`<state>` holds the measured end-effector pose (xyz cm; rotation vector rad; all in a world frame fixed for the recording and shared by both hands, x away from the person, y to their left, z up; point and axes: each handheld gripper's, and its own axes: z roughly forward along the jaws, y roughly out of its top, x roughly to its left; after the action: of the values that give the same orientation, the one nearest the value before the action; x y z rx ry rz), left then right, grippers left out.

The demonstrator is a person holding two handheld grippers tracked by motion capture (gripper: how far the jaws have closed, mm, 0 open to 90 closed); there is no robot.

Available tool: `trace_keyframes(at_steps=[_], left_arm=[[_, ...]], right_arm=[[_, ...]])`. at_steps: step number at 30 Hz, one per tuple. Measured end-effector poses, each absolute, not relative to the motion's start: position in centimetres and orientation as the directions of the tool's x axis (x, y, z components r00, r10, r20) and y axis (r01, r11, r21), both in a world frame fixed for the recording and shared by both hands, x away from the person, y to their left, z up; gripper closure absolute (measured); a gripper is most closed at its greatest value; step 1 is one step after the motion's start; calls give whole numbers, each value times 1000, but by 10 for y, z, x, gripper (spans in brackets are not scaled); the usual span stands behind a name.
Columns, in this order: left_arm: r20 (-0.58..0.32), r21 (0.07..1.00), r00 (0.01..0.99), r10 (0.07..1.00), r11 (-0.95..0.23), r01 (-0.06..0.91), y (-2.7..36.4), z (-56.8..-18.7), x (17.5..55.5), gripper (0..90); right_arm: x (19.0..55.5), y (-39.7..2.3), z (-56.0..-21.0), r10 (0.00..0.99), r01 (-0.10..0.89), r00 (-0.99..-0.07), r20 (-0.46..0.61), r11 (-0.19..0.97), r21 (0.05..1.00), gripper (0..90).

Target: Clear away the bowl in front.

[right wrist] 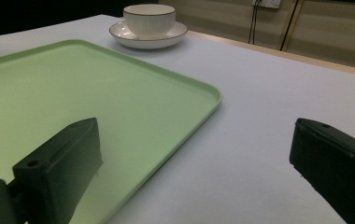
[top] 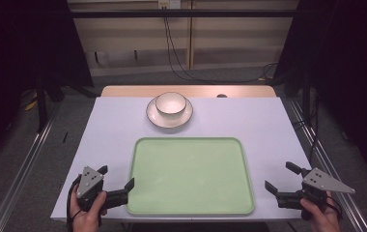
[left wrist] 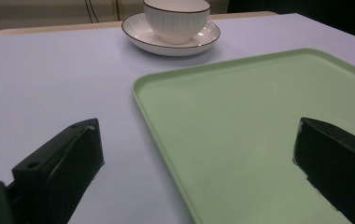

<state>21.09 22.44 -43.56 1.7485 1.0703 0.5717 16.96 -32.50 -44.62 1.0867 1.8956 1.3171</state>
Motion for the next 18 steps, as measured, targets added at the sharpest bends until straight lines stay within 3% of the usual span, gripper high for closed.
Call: trace_keyframes(at_steps=[18], left_arm=[[-116,909,518,847,-120,399,220,-430,214,12]], right_arm=[[171,-323,-448,856,298,-517,5,175,938,12]])
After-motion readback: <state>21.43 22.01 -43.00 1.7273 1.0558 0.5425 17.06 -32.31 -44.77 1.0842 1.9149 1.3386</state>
